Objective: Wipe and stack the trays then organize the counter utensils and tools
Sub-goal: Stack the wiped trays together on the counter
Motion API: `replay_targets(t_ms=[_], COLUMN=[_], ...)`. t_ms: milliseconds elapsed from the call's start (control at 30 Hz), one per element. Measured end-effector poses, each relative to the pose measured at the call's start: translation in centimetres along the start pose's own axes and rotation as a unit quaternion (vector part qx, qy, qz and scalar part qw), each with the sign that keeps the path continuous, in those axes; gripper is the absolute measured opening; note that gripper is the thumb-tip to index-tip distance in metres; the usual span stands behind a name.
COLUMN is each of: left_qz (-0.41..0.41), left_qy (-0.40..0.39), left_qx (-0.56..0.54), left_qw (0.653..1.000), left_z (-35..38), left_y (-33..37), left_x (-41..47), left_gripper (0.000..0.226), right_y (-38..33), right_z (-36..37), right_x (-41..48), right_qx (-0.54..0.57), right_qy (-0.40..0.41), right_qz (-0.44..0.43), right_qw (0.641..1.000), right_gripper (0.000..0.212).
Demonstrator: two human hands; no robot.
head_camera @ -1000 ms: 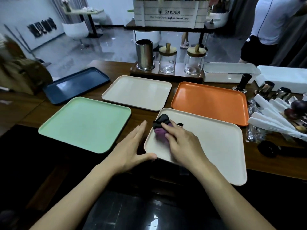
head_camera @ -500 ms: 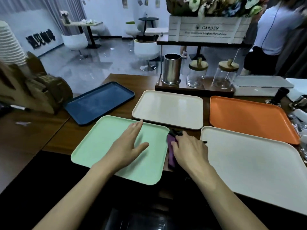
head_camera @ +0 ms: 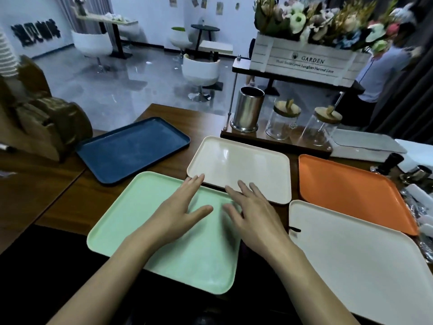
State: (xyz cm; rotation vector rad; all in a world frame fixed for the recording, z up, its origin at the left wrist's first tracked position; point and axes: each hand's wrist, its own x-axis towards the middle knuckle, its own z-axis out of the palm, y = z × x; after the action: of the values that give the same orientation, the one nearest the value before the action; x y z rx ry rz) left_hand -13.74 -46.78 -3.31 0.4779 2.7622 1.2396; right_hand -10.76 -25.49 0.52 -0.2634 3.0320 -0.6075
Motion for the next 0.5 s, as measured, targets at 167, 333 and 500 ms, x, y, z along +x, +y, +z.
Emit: replay_targets(t_ms=[167,333,500], left_qz=[-0.049,-0.094,-0.132], left_qy=[0.039,0.108,0.126], left_qx=[0.009,0.017,0.013], left_qw=[0.998,0.99,0.983], left_z=[-2.3,-4.3,-6.0], left_y=[-0.9,-1.5,-2.2], left_x=[0.3,0.9,1.5], left_gripper=[0.079,0.08,0.09], right_y=[-0.6,-1.1,-3.2], right_z=[0.3,0.2,0.1], right_x=[4.3,9.5,14.0], right_qx=[0.082,0.112,0.129], right_qy=[-0.031,-0.053,-0.072], right_qz=[-0.082,-0.131,-0.154], right_qw=[0.993,0.984,0.977], right_gripper=[0.057,0.06,0.059])
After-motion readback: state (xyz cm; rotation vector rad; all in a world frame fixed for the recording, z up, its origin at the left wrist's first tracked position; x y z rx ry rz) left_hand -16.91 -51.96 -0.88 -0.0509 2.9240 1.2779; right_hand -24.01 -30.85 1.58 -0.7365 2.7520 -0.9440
